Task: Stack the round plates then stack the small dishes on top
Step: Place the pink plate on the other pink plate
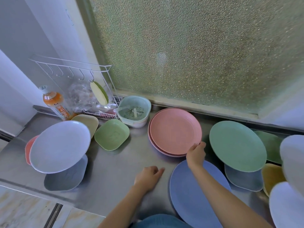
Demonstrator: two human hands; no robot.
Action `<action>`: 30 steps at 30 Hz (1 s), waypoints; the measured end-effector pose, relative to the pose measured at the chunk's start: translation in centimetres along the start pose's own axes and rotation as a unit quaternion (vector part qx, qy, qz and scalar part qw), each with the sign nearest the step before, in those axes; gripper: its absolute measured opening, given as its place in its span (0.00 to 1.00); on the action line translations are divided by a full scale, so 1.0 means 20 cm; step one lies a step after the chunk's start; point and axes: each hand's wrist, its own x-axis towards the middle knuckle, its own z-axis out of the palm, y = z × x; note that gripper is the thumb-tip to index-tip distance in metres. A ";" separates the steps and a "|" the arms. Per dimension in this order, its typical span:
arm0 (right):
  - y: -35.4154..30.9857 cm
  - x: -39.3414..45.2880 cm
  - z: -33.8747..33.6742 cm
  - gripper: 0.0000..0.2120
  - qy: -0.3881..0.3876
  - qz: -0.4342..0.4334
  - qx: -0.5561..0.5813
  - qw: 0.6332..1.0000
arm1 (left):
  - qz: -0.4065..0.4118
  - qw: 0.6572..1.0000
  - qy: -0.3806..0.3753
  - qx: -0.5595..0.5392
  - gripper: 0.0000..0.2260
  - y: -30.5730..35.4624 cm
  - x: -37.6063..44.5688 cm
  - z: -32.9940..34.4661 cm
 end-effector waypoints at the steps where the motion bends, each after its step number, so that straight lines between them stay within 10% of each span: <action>1: 0.00 0.01 0.00 0.13 -0.003 0.005 -0.001 1.000 | -0.004 1.000 0.004 -0.012 0.22 0.00 0.02 -0.01; 30: 0.01 0.07 0.00 0.27 0.008 -0.015 -0.199 0.980 | -0.132 0.955 -0.019 -0.264 0.09 0.20 0.31 -0.12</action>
